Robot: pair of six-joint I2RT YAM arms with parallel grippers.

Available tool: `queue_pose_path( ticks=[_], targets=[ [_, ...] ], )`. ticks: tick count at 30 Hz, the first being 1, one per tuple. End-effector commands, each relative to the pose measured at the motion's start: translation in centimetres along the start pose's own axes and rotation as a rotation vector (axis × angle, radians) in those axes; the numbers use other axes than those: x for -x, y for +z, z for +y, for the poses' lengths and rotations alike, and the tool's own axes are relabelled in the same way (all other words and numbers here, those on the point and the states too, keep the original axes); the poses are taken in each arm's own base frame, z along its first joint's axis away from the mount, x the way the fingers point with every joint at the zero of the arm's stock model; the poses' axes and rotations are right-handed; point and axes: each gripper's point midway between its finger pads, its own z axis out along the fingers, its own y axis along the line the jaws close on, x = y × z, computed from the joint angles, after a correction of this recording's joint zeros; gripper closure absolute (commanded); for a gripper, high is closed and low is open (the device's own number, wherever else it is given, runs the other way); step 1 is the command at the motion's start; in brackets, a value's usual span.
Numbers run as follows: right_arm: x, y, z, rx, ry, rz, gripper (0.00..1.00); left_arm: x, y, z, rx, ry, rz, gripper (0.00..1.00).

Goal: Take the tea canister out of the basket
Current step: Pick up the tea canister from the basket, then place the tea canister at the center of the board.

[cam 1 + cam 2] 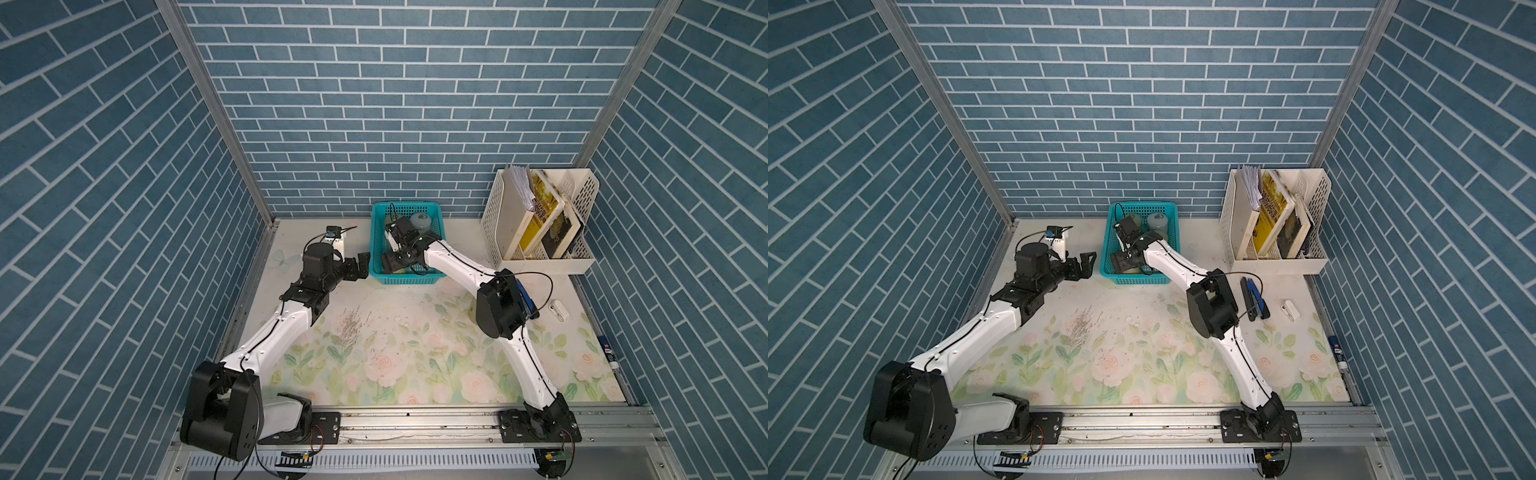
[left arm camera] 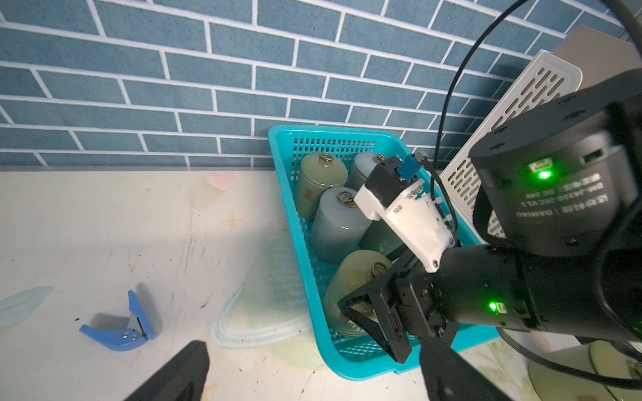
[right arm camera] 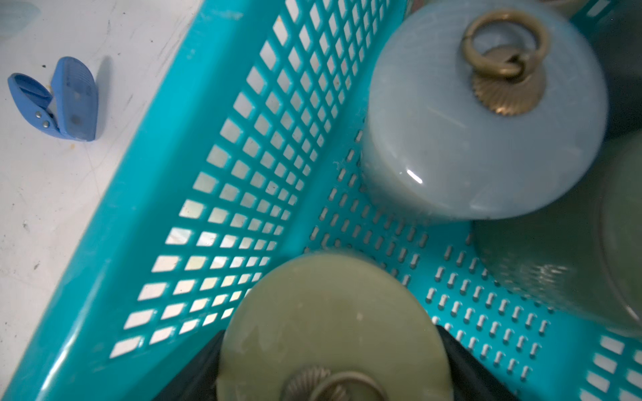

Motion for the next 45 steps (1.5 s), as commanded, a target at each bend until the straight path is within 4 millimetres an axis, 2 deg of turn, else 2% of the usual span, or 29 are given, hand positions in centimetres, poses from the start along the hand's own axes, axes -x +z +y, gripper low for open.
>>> queue_pose_path(
  ticks=[1, 4, 5, 11, 18, 21, 22, 23, 26, 30, 32, 36, 38, 42, 45],
  targets=[
    [-0.7, 0.1, -0.4, -0.024, -0.014, 0.032, 0.66, 0.1, 0.3, -0.5, -0.033, -0.008, 0.015, 0.00],
    [0.3, -0.8, -0.4, -0.021, -0.016, 0.000, 0.96, 0.5, 0.3, -1.0, -0.055, -0.006, 0.014, 0.00],
    [0.6, -1.1, -0.4, -0.022, -0.016, -0.011, 1.00, 0.7, 0.2, -1.0, -0.057, -0.006, 0.009, 0.00],
    [3.3, -4.0, -1.3, -0.033, 0.001, -0.102, 1.00, 1.3, 0.0, -1.8, -0.093, -0.001, 0.007, 0.00],
    [3.5, -6.0, -4.5, -0.085, 0.023, -0.117, 1.00, 0.6, 0.8, -5.1, -0.180, 0.035, 0.042, 0.00],
    [4.1, -7.8, -5.2, -0.101, 0.029, -0.149, 1.00, 0.5, 1.0, -6.5, -0.214, 0.044, 0.048, 0.00],
    [4.1, -7.9, -5.4, -0.106, 0.025, -0.150, 1.00, 0.6, 1.1, -6.8, -0.222, 0.049, 0.047, 0.00],
    [5.0, -9.9, -5.3, -0.106, 0.024, -0.188, 1.00, 0.7, 1.1, -7.3, -0.234, 0.054, 0.046, 0.00],
    [6.2, -13.0, -5.0, -0.097, 0.013, -0.245, 1.00, 1.1, 1.0, -8.6, -0.271, 0.070, 0.042, 0.00],
    [6.5, -16.9, -4.1, -0.096, -0.045, -0.318, 1.00, 1.5, -0.1, -10.7, -0.372, 0.108, 0.014, 0.00],
    [5.9, -18.6, -3.5, -0.064, -0.064, -0.345, 1.00, 1.7, -0.7, -11.2, -0.399, 0.118, -0.004, 0.00],
    [3.2, -21.3, -2.1, 0.035, -0.098, -0.391, 1.00, 2.2, -1.8, -11.3, -0.406, 0.124, -0.043, 0.00],
    [1.6, -21.9, -1.5, 0.067, -0.113, -0.394, 1.00, 2.2, -2.1, -11.3, -0.409, 0.122, -0.052, 0.00],
    [-2.6, -21.7, -0.9, 0.104, -0.130, -0.338, 1.00, 1.4, -2.0, -12.1, -0.462, 0.122, -0.018, 0.00],
    [-5.7, -20.7, -1.7, 0.076, -0.118, -0.280, 1.00, 0.6, -1.7, -12.5, -0.467, 0.125, -0.002, 0.00]
  ],
)
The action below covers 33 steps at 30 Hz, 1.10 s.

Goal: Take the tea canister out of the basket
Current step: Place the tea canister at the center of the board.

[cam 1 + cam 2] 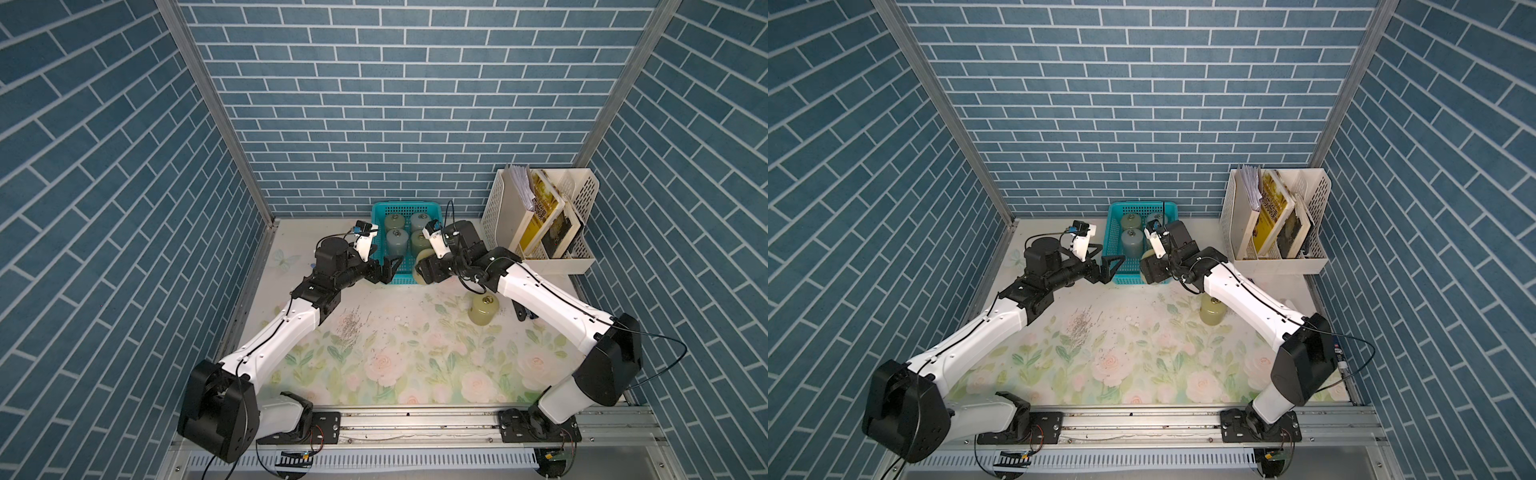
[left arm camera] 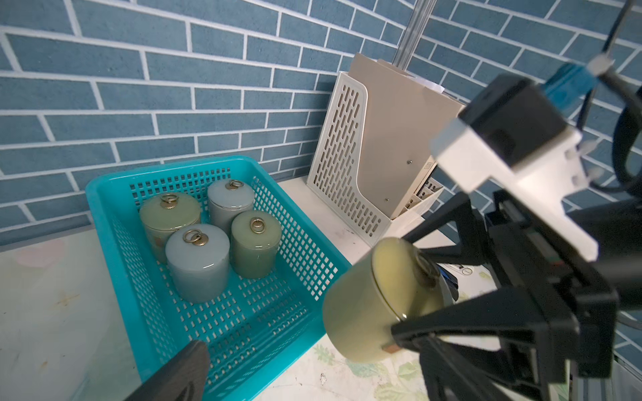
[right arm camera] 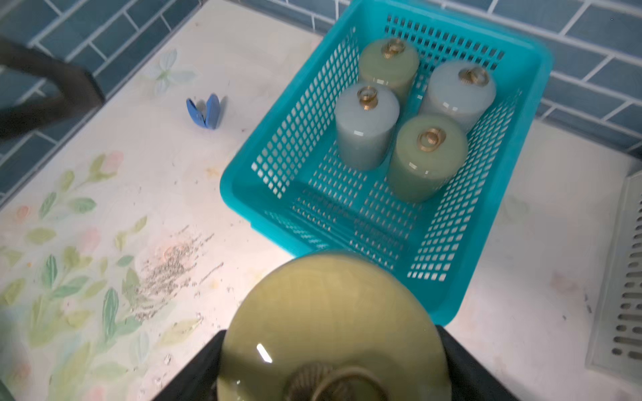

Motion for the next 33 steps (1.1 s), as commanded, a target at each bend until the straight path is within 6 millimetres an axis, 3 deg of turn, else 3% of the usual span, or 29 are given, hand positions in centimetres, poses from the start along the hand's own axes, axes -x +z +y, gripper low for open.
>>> queue_pose_path(
  ticks=[1, 6, 13, 21, 33],
  targets=[
    [-0.1, -1.2, 0.2, 0.006, -0.023, -0.068, 1.00, -1.3, 0.5, -0.7, -0.031, 0.013, 0.022, 0.00],
    [-4.3, -0.7, -0.6, -0.023, 0.014, -0.018, 1.00, -2.8, 1.7, -2.4, -0.075, 0.028, 0.058, 0.00],
    [-7.8, 0.8, -2.1, -0.089, 0.048, 0.027, 1.00, -4.8, 3.4, -3.7, -0.080, 0.046, 0.108, 0.00],
    [-8.7, 2.0, -2.6, -0.118, 0.071, 0.027, 1.00, -6.4, 4.6, -4.0, -0.076, 0.045, 0.138, 0.00],
    [-9.9, 4.1, -3.2, -0.144, 0.082, 0.072, 1.00, -7.2, 4.8, -2.9, -0.025, 0.048, 0.148, 0.00]
  ],
)
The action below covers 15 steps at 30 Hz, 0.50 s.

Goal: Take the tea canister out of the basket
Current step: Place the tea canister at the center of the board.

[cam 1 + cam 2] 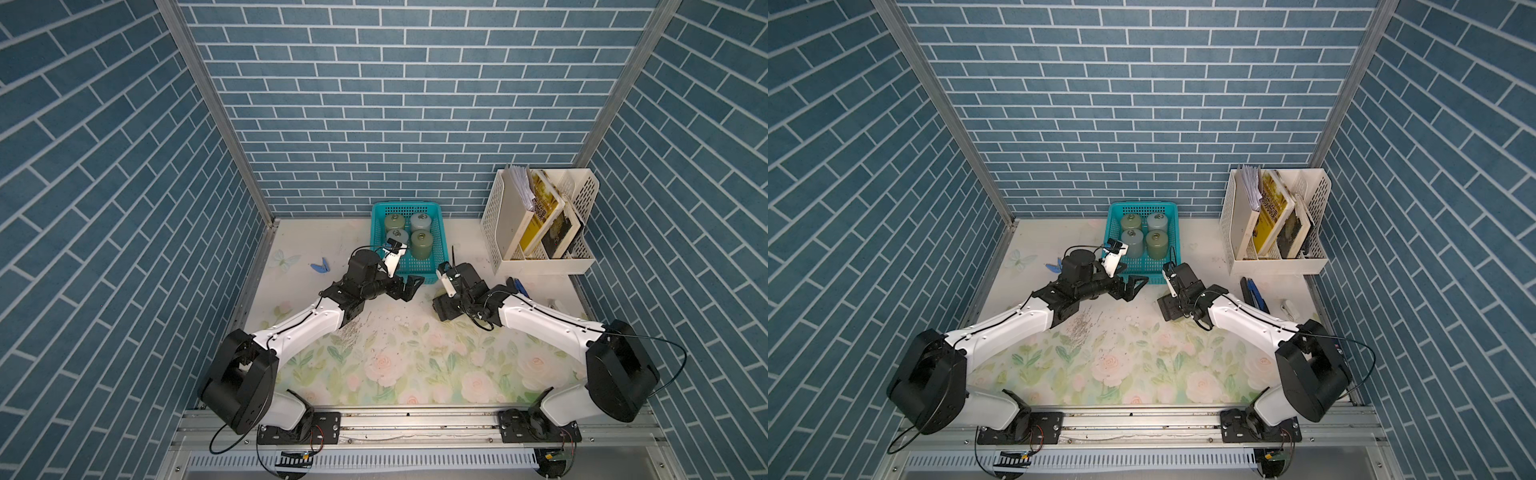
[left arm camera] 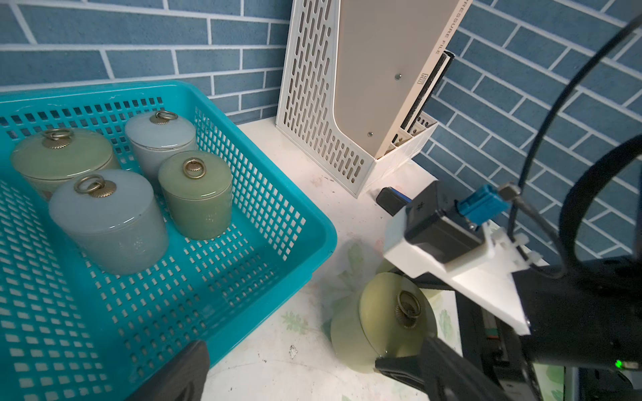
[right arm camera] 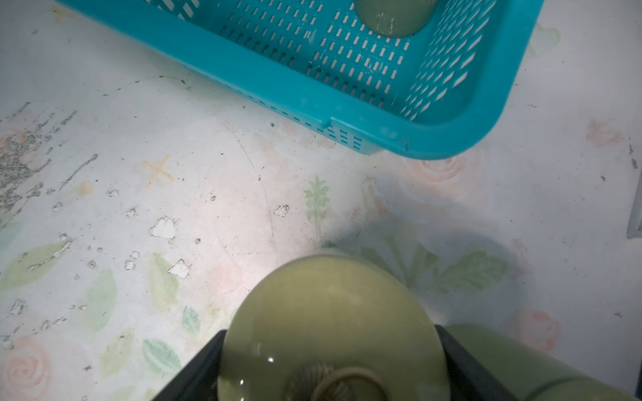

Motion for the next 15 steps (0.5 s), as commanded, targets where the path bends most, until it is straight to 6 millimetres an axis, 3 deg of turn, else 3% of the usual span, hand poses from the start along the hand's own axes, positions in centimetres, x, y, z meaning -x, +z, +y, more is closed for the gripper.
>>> queue_pose_path(
  ticks=[1, 6, 12, 15],
  targets=[
    [2.1, 0.0, 0.0, -0.004, 0.040, -0.078, 1.00, -0.6, 0.2, 0.3, 0.021, 0.016, 0.002, 0.00],
    [1.7, 0.4, 0.1, -0.002, 0.040, -0.072, 0.97, -0.6, 0.1, 0.5, 0.031, 0.015, -0.002, 0.00],
    [0.9, 1.1, 0.1, 0.003, 0.043, -0.049, 0.71, -0.7, 0.1, 0.6, 0.036, 0.017, -0.002, 0.00],
    [0.6, 1.3, 0.1, 0.003, 0.045, -0.039, 0.53, -0.7, 0.0, 0.6, 0.037, 0.016, -0.002, 0.00]
  ],
)
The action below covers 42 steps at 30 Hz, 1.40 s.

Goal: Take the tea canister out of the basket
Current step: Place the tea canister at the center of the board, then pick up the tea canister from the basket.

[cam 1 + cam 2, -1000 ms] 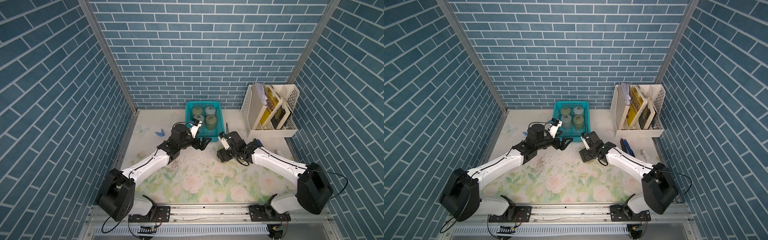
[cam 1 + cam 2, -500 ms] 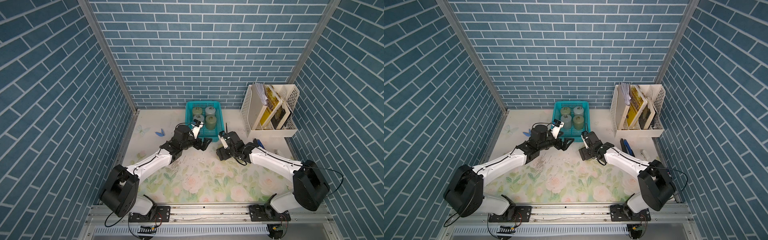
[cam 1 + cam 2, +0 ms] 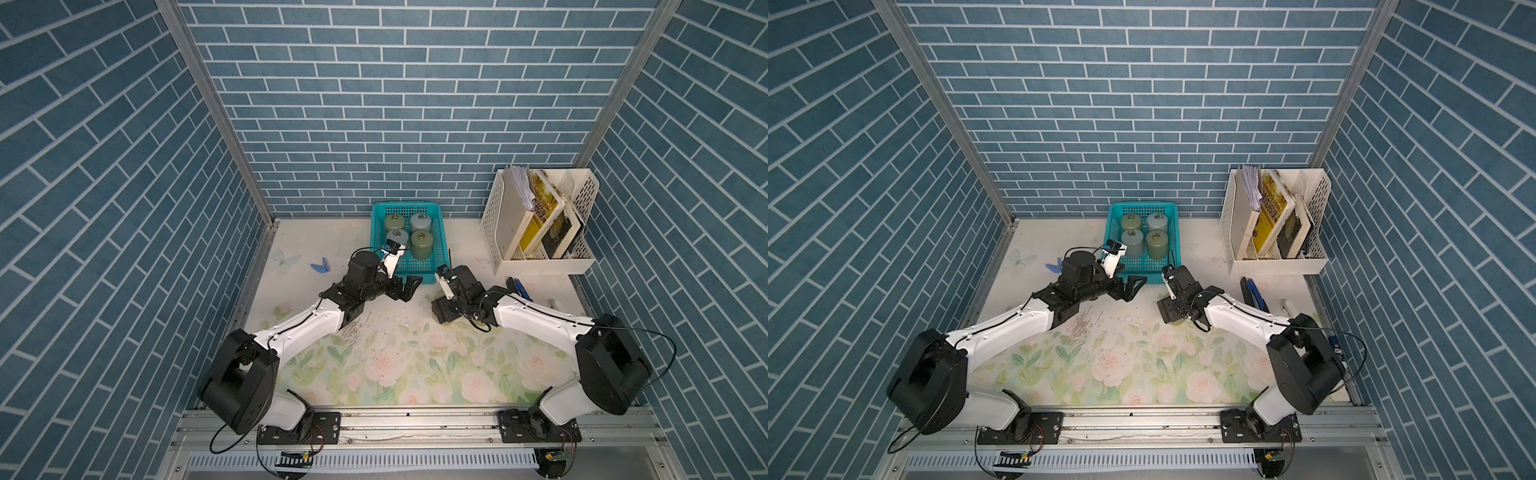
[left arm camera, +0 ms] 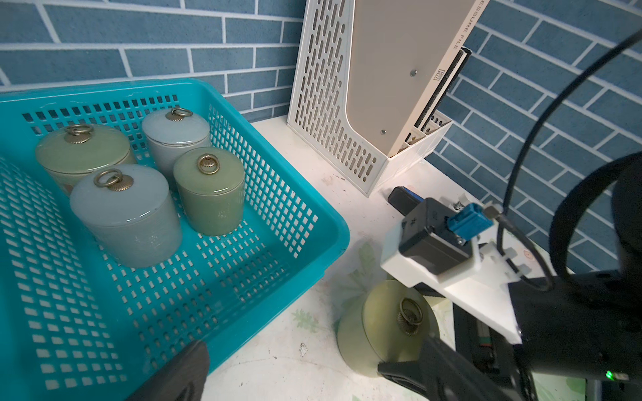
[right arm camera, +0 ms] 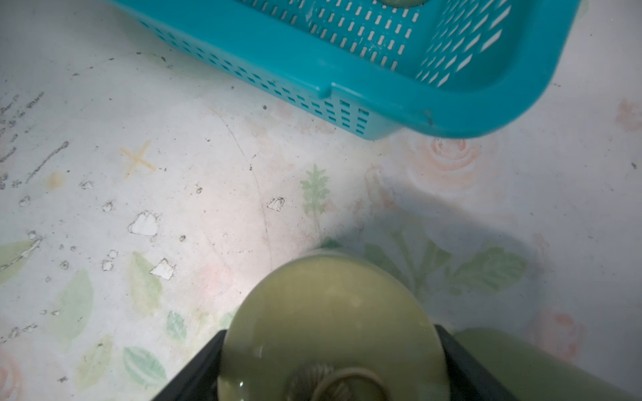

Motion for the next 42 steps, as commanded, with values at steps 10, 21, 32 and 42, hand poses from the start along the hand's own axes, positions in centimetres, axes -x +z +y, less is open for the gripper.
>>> queue_pose_path(
  ticks=[10, 21, 32, 42],
  targets=[
    [1.8, -0.7, -0.7, -0.037, 0.048, -0.091, 0.00, 0.2, -0.5, 0.0, 0.016, 0.023, -0.021, 0.00],
    [7.9, -4.8, -1.7, -0.109, 0.023, -0.228, 0.00, 3.9, -3.0, 3.7, 0.183, -0.051, -0.107, 0.00],
    [19.0, -2.5, -2.6, -0.033, 0.004, -0.247, 0.00, 6.2, -5.4, 9.5, 0.325, -0.131, -0.137, 0.00],
    [23.0, 4.3, -5.6, -0.011, -0.152, -0.188, 0.00, 5.6, -2.7, 10.5, 0.267, -0.176, -0.051, 0.00]
  ],
)
